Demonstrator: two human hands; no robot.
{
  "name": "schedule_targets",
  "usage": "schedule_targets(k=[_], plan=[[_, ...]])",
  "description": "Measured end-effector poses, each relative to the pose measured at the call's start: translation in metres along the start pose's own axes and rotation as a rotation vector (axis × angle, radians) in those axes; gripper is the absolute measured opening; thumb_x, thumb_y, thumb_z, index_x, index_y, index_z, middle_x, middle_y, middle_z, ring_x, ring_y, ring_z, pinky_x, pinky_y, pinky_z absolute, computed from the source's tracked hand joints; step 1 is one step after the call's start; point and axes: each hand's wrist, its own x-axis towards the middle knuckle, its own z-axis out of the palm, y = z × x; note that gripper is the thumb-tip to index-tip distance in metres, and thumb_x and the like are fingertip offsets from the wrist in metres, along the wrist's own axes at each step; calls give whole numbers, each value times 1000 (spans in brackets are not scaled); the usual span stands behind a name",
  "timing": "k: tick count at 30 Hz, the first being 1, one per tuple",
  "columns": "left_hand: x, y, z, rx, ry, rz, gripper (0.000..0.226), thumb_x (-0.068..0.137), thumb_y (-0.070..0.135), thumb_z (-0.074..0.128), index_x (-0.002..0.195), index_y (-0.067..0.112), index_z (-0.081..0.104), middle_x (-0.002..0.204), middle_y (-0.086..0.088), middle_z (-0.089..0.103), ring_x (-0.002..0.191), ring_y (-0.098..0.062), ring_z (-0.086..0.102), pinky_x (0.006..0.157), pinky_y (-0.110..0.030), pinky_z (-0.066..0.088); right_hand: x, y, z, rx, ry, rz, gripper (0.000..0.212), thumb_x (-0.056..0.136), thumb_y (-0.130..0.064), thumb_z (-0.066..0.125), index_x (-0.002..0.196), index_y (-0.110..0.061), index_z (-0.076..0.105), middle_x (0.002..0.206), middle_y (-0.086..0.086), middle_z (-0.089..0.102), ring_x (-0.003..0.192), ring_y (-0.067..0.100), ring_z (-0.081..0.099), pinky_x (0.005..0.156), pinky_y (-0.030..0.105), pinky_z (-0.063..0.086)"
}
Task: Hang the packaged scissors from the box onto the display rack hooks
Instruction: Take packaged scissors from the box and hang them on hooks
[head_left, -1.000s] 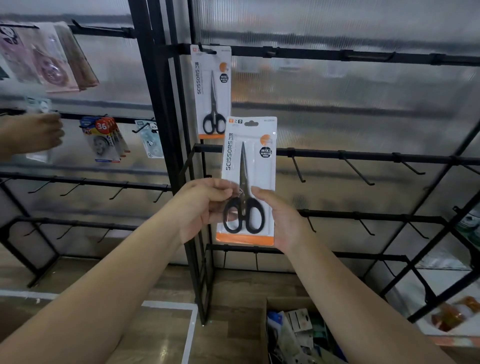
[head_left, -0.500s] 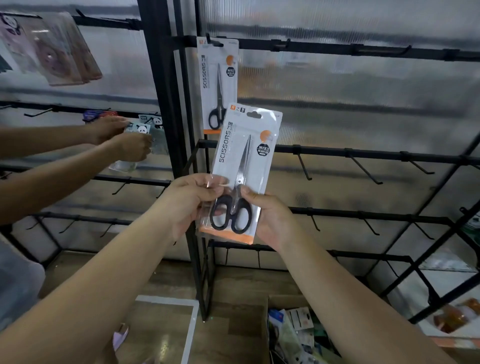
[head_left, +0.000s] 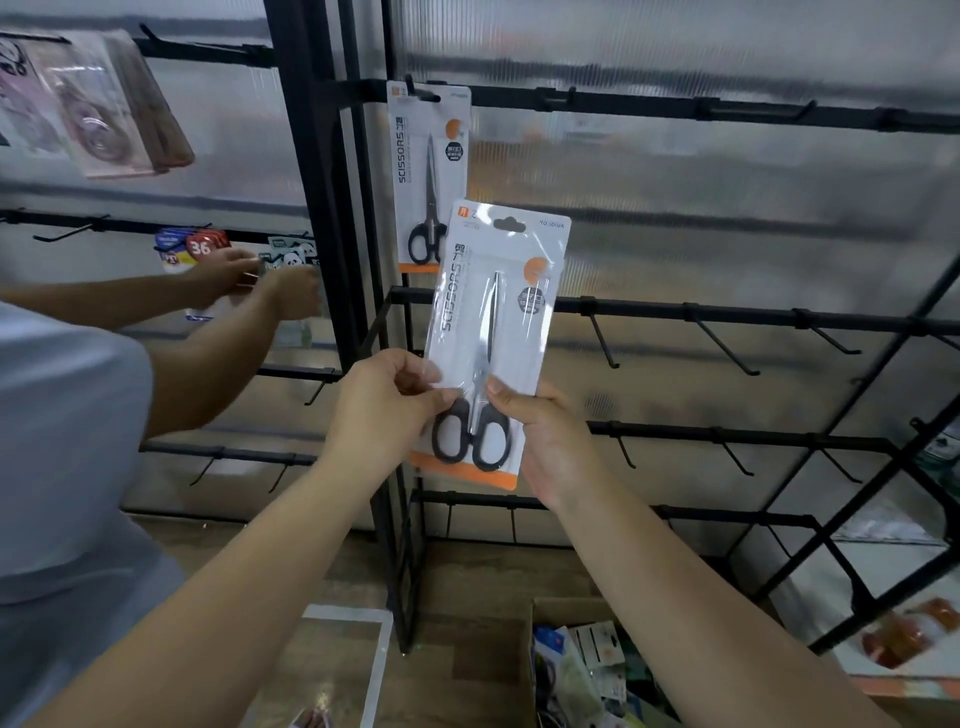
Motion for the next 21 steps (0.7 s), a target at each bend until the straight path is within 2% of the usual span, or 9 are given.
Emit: schedule_targets(k=[3, 5, 9, 12, 14, 16, 19, 21], plan=[[3, 3, -3, -21, -81, -46, 20, 76, 9, 75, 81, 11, 55, 89, -15, 64, 74, -22, 62, 59, -26, 56, -3, -2, -3, 27, 11, 0, 34, 81, -7, 65, 114, -1, 62, 93, 10, 71, 91, 30, 66, 90, 44, 52], [3, 4, -4, -55, -138, -82, 21, 77, 6, 73, 86, 4, 55, 84, -15, 64, 67, -19, 62, 51, -20, 55, -4, -2, -5, 39, 3, 18, 27, 83, -5, 63, 110, -2, 62, 85, 8, 71, 82, 27, 67, 83, 41, 55], [4, 6, -13, -335, -249, -211, 7, 81, 5, 66, 86, 2, 63, 68, -6, 62, 61, -15, 59, 60, -26, 58, -5, -4, -8, 50, 43, 76, 34, 84, -9, 65, 117, 0, 60, 97, 12, 70, 84, 28, 67, 76, 38, 56], [9, 9, -23, -452, -387, -271, 20, 70, 2, 64, 90, 3, 66, 69, -6, 65, 65, -16, 61, 59, -26, 59, -4, -6, -9, 83, 69, 88, 37, 85, -8, 64, 120, 0, 59, 106, 17, 68, 88, 30, 66, 72, 37, 55], [11, 10, -24, -430, -339, -270, 17, 68, 0, 65, 84, 4, 66, 67, -4, 67, 66, -18, 60, 56, -26, 58, -4, -4, -7, 94, 70, 84, 39, 84, -8, 64, 121, -1, 58, 106, 16, 68, 89, 30, 67, 71, 37, 55], [12, 11, -22, -415, -232, -251, 11, 77, -5, 63, 81, 4, 67, 68, -5, 67, 67, -19, 59, 56, -27, 57, -3, -2, -3, 102, 74, 84, 41, 82, -10, 66, 122, -4, 57, 106, 14, 69, 91, 30, 68, 75, 40, 55], [11, 9, -18, -445, -91, -230, 14, 79, -8, 62, 77, 4, 68, 65, -3, 66, 65, -20, 58, 59, -30, 54, -2, -1, 3, 97, 90, 42, 35, 84, -8, 65, 119, -6, 61, 102, 12, 71, 94, 32, 67, 85, 46, 54], [11, 8, -15, -461, -19, -223, 16, 79, -10, 62, 74, 4, 66, 59, 0, 66, 58, -18, 60, 54, -27, 54, -3, -1, 6, 53, 120, 5, 28, 84, -9, 67, 112, -9, 64, 95, 8, 72, 95, 32, 66, 92, 52, 50]])
